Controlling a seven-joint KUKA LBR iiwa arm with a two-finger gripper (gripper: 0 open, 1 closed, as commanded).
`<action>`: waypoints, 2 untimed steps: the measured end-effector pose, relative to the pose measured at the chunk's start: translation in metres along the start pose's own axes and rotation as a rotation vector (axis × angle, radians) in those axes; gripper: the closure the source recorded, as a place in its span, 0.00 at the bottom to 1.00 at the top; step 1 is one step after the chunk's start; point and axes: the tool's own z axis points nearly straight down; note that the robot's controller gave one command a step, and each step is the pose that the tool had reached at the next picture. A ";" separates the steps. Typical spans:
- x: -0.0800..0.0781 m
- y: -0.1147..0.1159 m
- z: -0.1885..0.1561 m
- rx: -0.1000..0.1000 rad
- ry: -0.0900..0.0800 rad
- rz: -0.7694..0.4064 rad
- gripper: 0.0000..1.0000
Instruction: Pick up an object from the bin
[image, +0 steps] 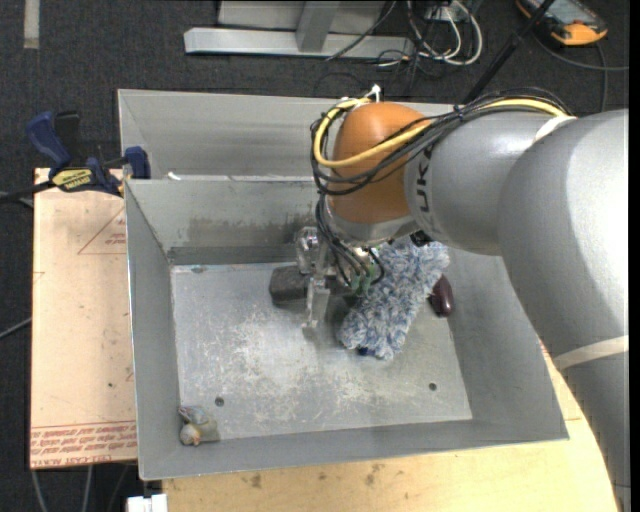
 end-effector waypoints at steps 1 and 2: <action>-0.007 0.018 0.017 0.003 0.002 0.122 1.00; -0.007 0.018 0.017 0.003 0.002 0.123 1.00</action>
Offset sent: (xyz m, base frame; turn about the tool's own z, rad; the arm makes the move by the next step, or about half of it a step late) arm 0.0000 0.0000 0.0000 0.0000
